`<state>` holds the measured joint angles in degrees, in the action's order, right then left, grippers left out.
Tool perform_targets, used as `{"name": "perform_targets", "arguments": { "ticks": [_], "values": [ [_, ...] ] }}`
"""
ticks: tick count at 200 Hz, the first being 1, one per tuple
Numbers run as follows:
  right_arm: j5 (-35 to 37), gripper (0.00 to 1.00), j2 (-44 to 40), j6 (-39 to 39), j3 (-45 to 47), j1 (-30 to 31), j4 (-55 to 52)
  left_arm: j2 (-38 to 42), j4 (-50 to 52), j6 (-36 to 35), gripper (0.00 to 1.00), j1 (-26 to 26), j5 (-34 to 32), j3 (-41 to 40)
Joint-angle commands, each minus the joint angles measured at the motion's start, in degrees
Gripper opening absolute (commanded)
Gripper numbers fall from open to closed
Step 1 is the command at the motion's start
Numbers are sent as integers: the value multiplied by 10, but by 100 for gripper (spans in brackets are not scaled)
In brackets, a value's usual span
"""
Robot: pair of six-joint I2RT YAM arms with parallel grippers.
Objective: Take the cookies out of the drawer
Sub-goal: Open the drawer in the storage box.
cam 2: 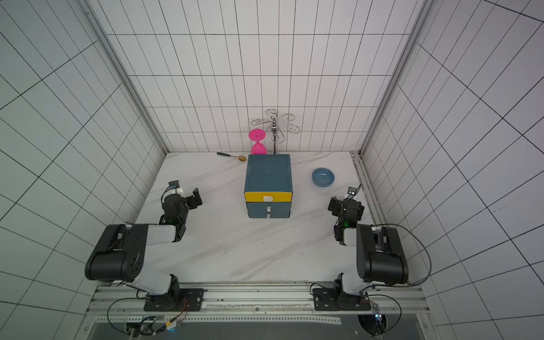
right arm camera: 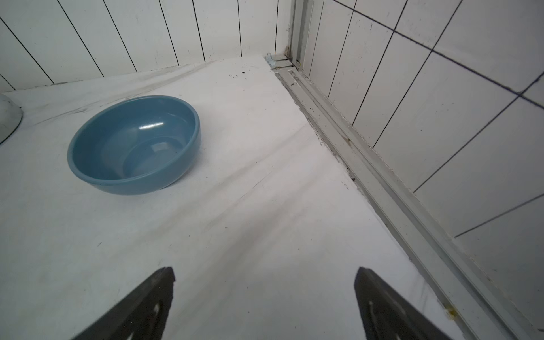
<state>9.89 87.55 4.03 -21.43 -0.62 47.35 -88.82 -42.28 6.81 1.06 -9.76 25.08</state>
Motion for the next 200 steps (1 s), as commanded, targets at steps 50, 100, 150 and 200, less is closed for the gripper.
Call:
{"name": "perform_targets", "arguments": {
  "ticks": [50,100,150,200],
  "values": [
    [7,99,6,-5,-21,6,13,-7,-10,-6,98,-3,5,11],
    [7,99,6,-4,-21,6,13,-6,-10,-6,98,-3,4,11],
    [64,99,-125,16,-55,9,-141,140,168,16,98,-8,2,62],
    [-119,99,-239,183,-334,-8,-620,390,494,298,98,-24,146,169]
  ]
}}
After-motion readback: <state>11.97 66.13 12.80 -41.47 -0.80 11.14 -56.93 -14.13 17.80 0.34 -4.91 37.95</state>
